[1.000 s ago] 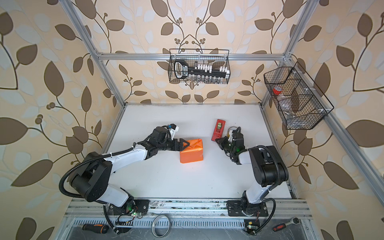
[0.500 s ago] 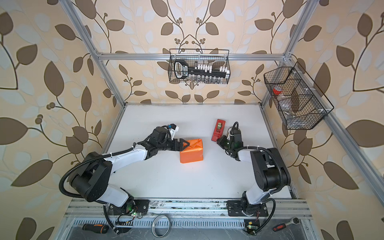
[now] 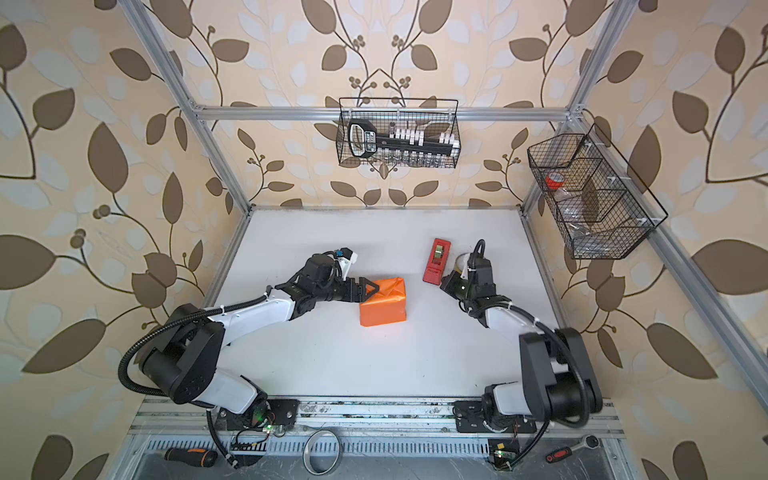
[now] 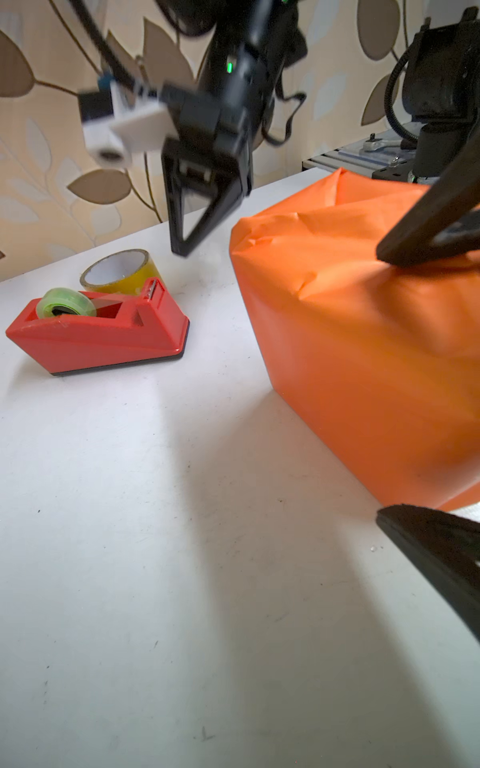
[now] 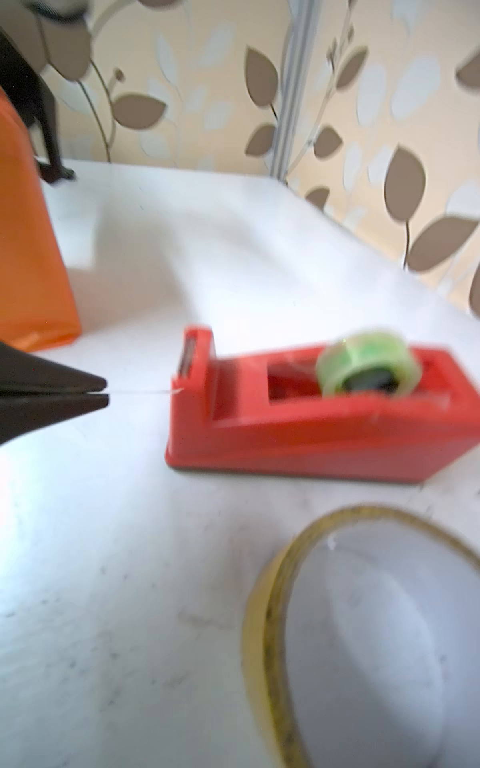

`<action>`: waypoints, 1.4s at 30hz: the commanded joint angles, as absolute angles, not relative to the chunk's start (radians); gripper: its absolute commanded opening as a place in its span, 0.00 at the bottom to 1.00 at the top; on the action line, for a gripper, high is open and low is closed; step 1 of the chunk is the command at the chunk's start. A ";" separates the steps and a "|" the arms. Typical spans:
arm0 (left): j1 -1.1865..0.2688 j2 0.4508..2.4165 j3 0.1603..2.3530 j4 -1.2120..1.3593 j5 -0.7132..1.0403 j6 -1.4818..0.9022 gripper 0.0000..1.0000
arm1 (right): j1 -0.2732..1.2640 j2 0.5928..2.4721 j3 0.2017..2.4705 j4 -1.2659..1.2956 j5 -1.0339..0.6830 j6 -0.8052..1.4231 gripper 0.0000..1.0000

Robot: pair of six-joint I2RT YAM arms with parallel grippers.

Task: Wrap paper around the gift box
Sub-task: 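Carry the tape strip with the right gripper to the box top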

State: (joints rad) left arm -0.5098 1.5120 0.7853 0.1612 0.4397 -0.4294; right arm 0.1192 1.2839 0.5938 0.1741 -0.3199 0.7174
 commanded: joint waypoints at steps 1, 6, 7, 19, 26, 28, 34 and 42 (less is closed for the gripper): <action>-0.512 1.547 0.737 0.018 0.372 -0.380 0.91 | 0.196 1.183 0.603 0.083 -0.469 0.667 0.00; -0.512 1.543 0.734 0.014 0.370 -0.377 0.91 | 0.406 1.191 0.704 0.062 -0.446 0.713 0.00; -0.512 1.543 0.736 0.012 0.370 -0.375 0.91 | 0.437 1.210 0.718 0.084 -0.445 0.732 0.00; -0.512 1.533 0.735 0.007 0.362 -0.371 0.91 | 0.561 1.358 0.831 0.033 -0.426 0.771 0.00; -0.512 1.532 0.733 0.006 0.360 -0.371 0.91 | 0.561 1.354 0.830 -0.006 -0.438 0.756 0.00; -0.512 1.533 0.733 0.006 0.361 -0.370 0.91 | 0.561 1.359 0.834 -0.012 -0.436 0.751 0.00; -0.512 1.528 0.730 0.005 0.359 -0.369 0.91 | 0.558 1.374 0.850 -0.019 -0.429 0.735 0.00; -0.512 1.528 0.730 0.006 0.360 -0.370 0.91 | 0.554 1.397 0.866 -0.048 -0.409 0.699 0.00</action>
